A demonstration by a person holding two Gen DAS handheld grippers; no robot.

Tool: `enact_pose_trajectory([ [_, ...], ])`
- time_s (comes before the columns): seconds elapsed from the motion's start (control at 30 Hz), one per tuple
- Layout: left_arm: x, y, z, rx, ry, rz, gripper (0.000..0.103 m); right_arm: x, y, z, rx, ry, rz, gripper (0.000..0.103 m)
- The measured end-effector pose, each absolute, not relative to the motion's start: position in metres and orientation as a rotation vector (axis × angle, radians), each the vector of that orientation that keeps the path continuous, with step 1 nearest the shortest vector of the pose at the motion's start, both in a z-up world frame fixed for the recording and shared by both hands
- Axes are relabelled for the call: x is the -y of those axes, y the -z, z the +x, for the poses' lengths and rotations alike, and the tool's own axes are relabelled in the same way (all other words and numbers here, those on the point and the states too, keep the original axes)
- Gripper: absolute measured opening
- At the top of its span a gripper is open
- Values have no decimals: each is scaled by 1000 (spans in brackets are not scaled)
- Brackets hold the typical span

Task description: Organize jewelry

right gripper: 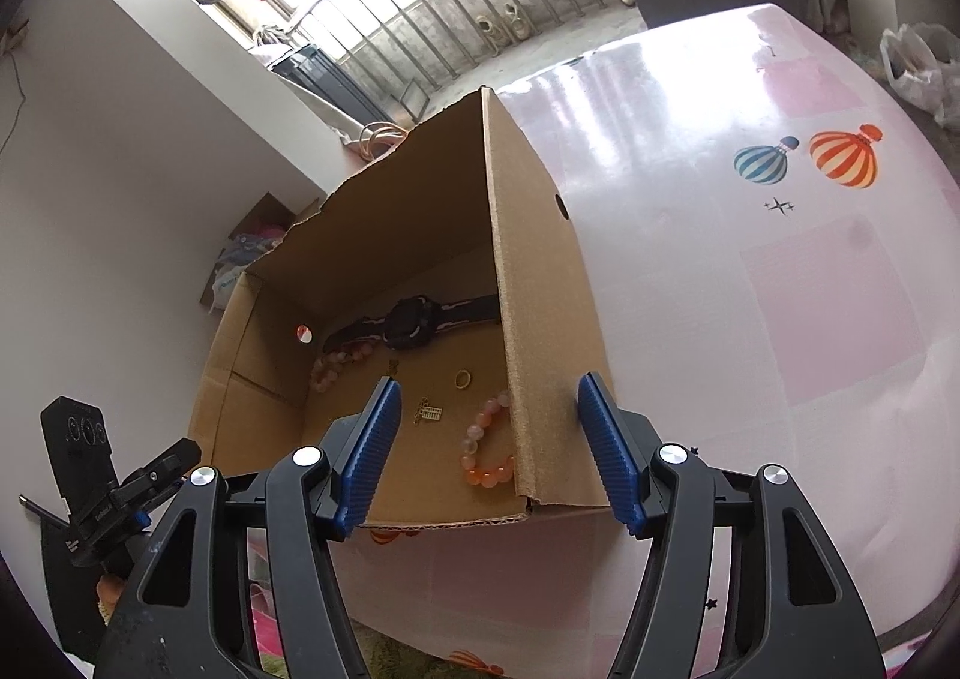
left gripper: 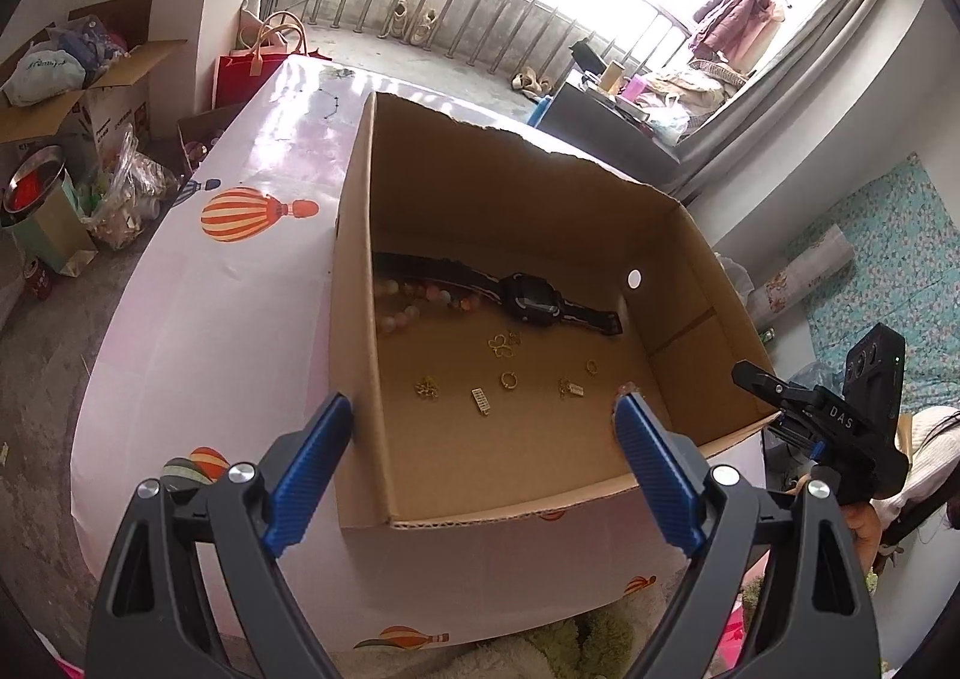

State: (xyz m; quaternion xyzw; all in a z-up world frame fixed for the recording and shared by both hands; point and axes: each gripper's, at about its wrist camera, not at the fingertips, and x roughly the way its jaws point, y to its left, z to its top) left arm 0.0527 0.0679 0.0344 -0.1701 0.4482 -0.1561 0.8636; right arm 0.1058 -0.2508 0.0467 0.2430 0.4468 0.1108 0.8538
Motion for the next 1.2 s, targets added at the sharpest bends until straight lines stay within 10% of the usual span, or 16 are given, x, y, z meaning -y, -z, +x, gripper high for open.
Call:
enact_pose_trajectory([
  [1.2,-74,-57,11,-708,297,-206,88,246,-70,36,-883,-236,443,64],
])
